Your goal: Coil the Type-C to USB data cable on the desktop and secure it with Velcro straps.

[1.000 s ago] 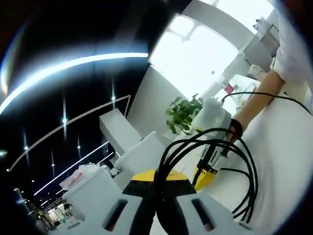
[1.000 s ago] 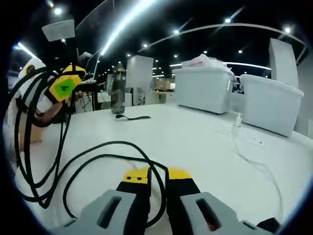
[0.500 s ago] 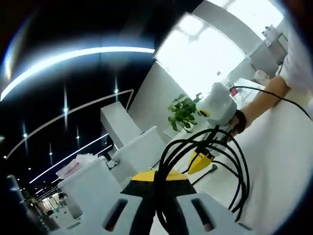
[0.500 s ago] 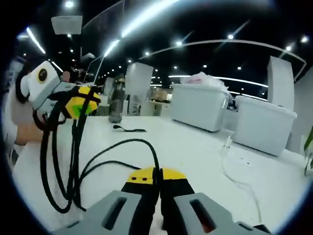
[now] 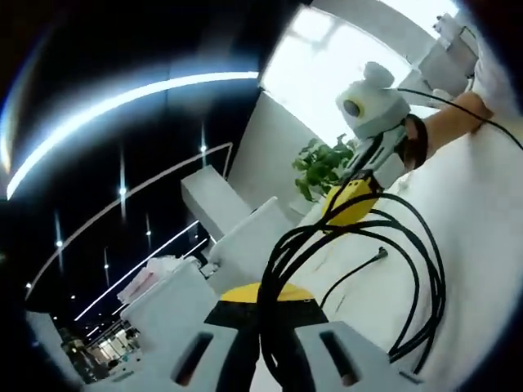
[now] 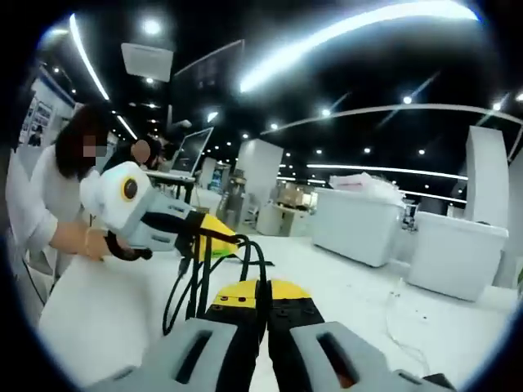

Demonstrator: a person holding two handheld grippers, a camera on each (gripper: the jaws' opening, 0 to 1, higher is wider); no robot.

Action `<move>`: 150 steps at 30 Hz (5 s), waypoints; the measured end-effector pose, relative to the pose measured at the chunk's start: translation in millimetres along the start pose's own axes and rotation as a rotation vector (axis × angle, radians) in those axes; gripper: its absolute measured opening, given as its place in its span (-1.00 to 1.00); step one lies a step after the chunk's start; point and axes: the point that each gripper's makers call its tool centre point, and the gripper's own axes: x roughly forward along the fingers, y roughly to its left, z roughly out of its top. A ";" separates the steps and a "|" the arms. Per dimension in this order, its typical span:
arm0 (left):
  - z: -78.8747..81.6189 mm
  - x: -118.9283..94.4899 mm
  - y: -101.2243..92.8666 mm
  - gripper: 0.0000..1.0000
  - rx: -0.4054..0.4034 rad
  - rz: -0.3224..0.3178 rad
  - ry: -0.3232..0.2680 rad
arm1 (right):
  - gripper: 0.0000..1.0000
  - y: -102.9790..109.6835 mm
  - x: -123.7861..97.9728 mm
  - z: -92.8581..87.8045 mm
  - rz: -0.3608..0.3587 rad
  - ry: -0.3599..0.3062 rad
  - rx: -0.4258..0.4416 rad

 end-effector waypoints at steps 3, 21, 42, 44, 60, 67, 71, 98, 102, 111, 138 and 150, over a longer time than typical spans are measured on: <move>-0.2 -0.1 2.5 -0.91 0.064 0.023 0.007 | -0.96 7.0 -2.0 6.5 0.044 -0.035 0.031; 1.6 -0.4 -4.8 -0.91 0.019 -0.018 -0.009 | -0.91 26.1 -4.2 13.8 0.137 -0.066 0.084; -9.9 8.0 -32.0 -0.92 -0.068 -0.108 0.080 | -0.52 55.0 17.0 9.8 -0.040 0.000 -0.499; -12.0 8.4 -36.8 -0.92 -0.063 -0.130 0.102 | -0.57 51.5 18.3 0.5 -0.068 0.046 -0.572; -16.4 4.6 -61.6 -0.91 -0.204 -0.290 0.177 | -0.88 36.5 21.4 -37.2 -0.043 0.197 -0.728; -14.0 4.0 -66.6 -0.90 -0.214 -0.314 0.164 | -0.92 33.8 20.4 -41.1 -0.025 0.219 -0.739; -8.4 7.8 -67.4 -0.85 -0.166 -0.295 0.072 | -0.93 30.3 18.3 -41.4 -0.014 0.226 -0.712; -25.7 3.5 -82.0 -0.88 -0.040 -0.338 0.155 | -0.89 42.2 17.1 -52.0 0.041 0.213 -0.641; -34.0 3.5 -74.8 -0.88 -0.051 -0.321 0.189 | -0.81 43.3 15.8 -47.0 0.055 0.186 -0.495; -36.3 2.1 -38.8 -0.91 -0.052 -0.207 0.207 | -0.83 11.8 4.8 2.9 0.058 -0.046 0.213; 33.8 -14.4 -0.5 -0.92 0.002 -0.077 -0.037 | -0.52 -29.2 4.9 -91.5 -0.018 0.243 0.155; 69.3 -21.8 -13.3 -0.91 0.059 -0.096 -0.142 | -0.60 -18.2 18.3 -115.1 -0.020 0.330 -0.005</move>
